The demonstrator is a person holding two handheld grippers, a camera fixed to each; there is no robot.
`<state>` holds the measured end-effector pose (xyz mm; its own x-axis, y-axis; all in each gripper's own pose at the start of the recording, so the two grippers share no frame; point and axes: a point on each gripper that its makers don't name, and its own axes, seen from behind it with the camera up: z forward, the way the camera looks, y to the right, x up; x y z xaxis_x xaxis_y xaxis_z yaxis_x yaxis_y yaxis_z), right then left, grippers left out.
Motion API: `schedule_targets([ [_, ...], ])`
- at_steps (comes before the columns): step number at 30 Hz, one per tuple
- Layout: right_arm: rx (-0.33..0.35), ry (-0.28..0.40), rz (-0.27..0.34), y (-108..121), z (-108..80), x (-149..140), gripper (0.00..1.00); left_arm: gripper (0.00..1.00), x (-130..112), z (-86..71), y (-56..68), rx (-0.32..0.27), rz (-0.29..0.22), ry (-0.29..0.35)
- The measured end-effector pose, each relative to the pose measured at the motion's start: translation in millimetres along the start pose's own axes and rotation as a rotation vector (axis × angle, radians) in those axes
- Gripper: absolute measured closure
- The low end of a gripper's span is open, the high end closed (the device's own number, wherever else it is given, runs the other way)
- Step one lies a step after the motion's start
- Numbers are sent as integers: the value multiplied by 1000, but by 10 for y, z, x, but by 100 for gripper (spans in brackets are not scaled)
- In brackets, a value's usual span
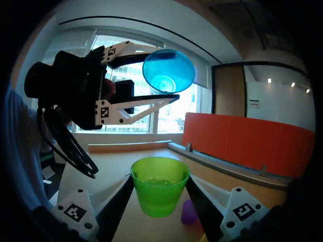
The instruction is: Pour water
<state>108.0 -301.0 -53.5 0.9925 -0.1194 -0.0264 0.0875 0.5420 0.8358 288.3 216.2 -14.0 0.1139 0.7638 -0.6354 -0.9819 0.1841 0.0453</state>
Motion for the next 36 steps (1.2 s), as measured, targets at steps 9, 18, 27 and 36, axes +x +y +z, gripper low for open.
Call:
schedule_targets([
  [9,-8,6,-2,19,-32,29,11,14,-88,13,79,-18,-226,-20],
  [18,-13,15,5,42,-75,53,11,14,-224,-6,131,-31,-438,-54],
  [27,-18,18,5,68,-104,49,11,14,-359,-28,220,-69,-672,-120],
  [36,-20,20,-2,71,-132,60,11,14,-437,-16,260,-83,-829,-135],
])
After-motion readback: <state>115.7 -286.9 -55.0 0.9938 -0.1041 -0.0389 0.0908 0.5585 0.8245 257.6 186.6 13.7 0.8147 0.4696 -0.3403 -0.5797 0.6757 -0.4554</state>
